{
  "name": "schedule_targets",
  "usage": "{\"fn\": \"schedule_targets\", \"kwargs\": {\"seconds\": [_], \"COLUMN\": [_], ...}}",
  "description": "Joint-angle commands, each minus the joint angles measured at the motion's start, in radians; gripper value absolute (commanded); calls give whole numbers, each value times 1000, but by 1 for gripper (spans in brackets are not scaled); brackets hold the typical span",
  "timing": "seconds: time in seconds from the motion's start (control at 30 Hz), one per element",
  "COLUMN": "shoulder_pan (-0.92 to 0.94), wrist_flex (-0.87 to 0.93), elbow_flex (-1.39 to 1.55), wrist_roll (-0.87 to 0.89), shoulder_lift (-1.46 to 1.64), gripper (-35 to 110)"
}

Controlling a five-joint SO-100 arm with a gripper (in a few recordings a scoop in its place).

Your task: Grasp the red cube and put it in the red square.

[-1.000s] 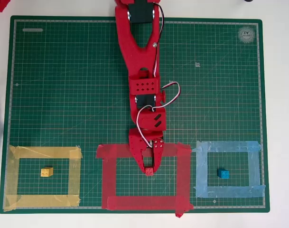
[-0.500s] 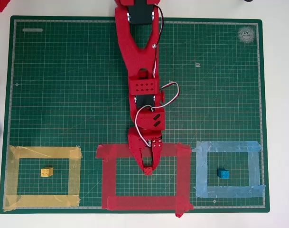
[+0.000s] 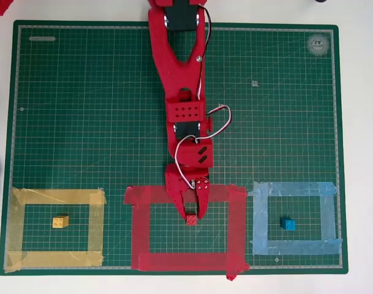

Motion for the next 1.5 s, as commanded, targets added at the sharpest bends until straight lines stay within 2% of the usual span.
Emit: {"fn": "schedule_targets", "kwargs": {"seconds": [0.0, 0.2, 0.43, 0.47, 0.5, 0.7, 0.83, 1.0, 1.07, 1.23, 1.47], "shoulder_pan": [8, 5, 8, 5, -2, -8, 0, 21, 38, 60, 97], "wrist_flex": [-8, -8, -8, -8, -8, 11, 298, 310, 465, 689, 1144], "elbow_flex": [28, 229, 655, 723, 795, 1241, 1407, 1694, 1698, 1698, 1698], "wrist_roll": [-2, 11, 0, 0, 2, 8, 9, 12, 12, 5, 0], "shoulder_lift": [127, 325, 842, 925, 1009, 1433, 1732, 2065, 2152, 2255, 2441], "gripper": [16, 21, 20, 14, 1, 1, 1, 1, 1, 1, 1]}}
